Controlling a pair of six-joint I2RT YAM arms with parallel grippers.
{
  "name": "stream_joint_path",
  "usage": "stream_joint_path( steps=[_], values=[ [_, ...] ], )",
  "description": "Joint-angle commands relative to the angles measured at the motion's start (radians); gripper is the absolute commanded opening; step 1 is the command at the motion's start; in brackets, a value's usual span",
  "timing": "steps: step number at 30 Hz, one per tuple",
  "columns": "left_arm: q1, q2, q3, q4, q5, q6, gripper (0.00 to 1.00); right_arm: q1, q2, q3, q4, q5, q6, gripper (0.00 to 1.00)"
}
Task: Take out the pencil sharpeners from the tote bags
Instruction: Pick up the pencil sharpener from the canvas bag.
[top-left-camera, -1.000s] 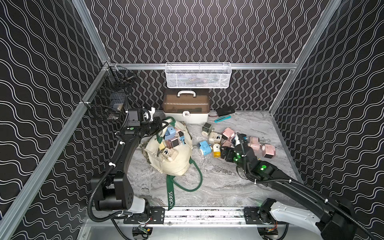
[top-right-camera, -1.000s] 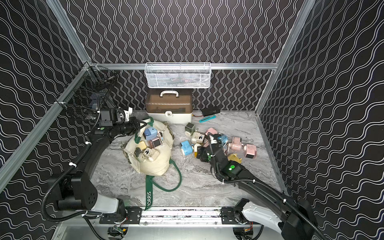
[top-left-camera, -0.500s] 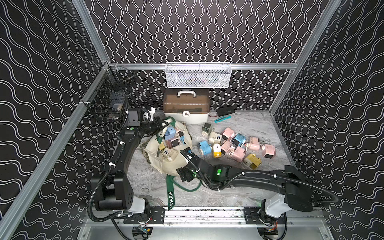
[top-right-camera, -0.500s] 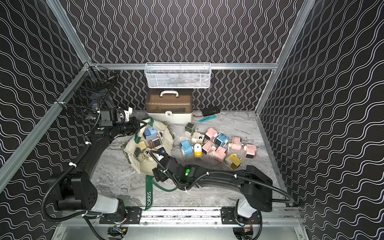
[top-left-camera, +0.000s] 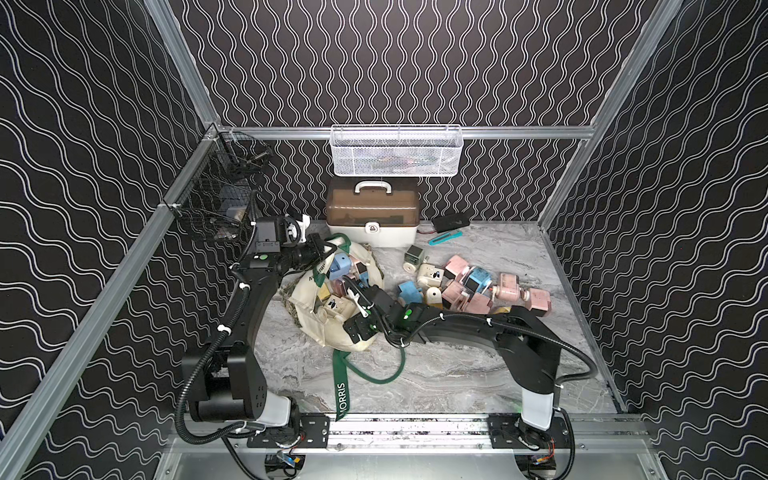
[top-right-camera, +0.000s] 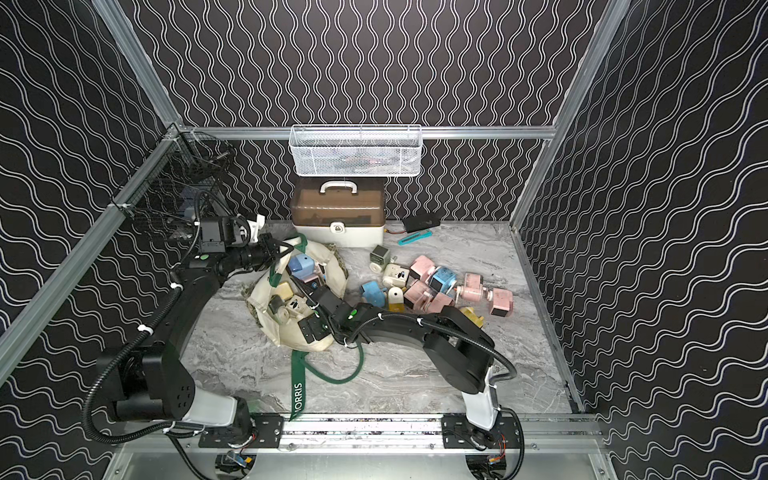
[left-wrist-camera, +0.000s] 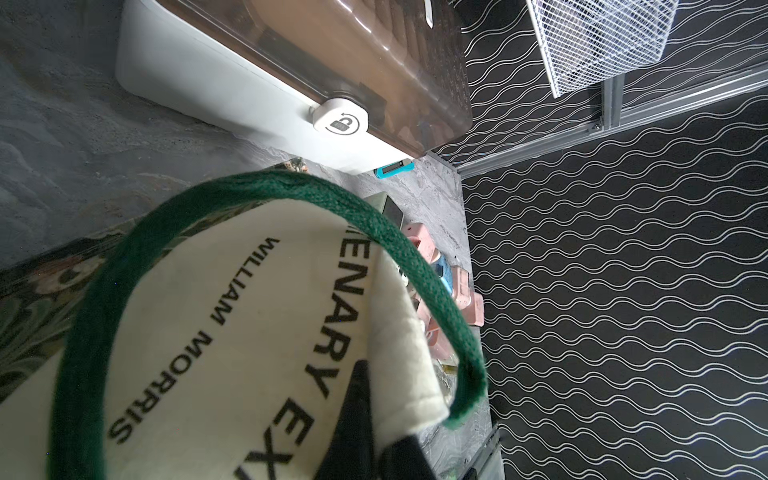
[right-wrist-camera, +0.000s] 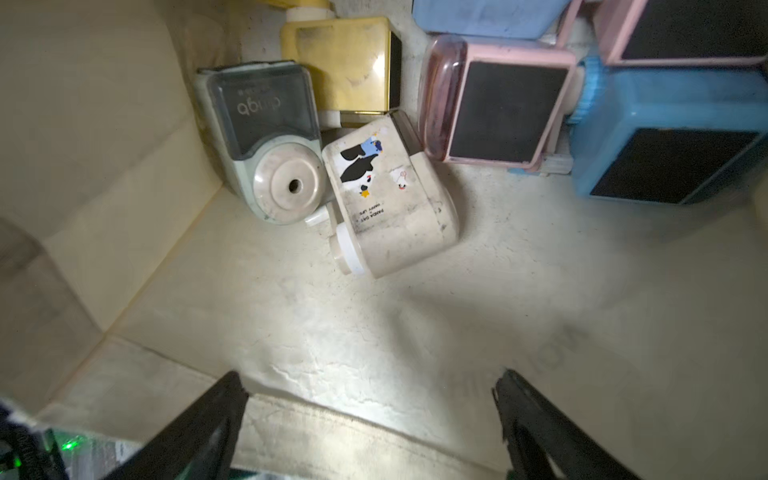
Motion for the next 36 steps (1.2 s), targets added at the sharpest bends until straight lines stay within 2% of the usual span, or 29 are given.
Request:
stream_joint_path(
  steps=[1,9,20,36],
  values=[
    [0.004,-0.007,0.008,0.036,0.007,-0.002,0.00,0.002,0.048,0.057,-0.036,-0.021,-0.029,0.96],
    [0.006,-0.009,0.006,0.039,0.008,-0.004,0.00,-0.001,0.149,0.146,-0.059,0.032,-0.059,0.98],
    [0.007,-0.008,0.007,0.039,0.009,-0.004,0.00,-0.008,0.242,0.197,-0.036,0.077,-0.172,1.00],
    [0.008,-0.007,0.008,0.039,0.010,-0.004,0.00,-0.052,0.424,0.381,-0.097,0.014,-0.216,1.00]
  ],
)
